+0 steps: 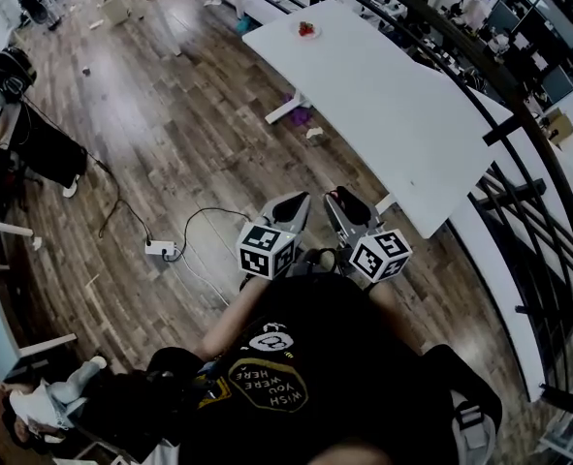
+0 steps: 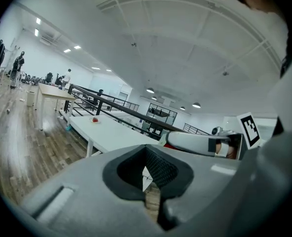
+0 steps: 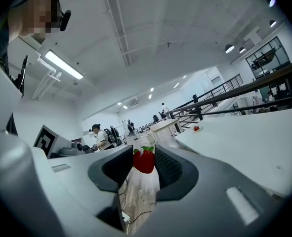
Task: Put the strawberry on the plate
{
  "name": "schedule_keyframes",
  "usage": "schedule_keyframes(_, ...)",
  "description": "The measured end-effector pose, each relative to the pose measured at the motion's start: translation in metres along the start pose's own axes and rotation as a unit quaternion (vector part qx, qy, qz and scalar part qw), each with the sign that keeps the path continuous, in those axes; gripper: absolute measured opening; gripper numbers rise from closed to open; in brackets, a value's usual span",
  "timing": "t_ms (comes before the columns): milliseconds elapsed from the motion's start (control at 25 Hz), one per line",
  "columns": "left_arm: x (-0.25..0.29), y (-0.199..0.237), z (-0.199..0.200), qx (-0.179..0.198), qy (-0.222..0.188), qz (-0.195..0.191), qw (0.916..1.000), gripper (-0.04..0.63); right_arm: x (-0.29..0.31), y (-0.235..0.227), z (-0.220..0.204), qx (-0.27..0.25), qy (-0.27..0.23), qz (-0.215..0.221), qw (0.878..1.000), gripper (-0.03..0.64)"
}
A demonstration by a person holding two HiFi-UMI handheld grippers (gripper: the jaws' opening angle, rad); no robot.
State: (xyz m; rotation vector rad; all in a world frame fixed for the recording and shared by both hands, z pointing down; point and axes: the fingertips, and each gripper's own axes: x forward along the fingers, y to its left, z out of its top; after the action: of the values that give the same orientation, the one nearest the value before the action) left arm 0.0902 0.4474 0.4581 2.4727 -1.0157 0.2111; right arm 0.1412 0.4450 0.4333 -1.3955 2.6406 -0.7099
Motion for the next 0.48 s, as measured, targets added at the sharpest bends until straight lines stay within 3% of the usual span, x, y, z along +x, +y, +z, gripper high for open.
schedule_keyframes(200,0.039,-0.005,0.013,0.032,0.013,-0.003,0.9994,0.002,0.008,-0.034,0.021,0.001,-0.011,0.005,1.000,0.143)
schedule_keyframes(480,0.066,-0.004,0.008,0.043,0.036,0.002,0.9984,0.002,0.019,-0.060,0.022,0.018,-0.003,0.014,1.000,0.143)
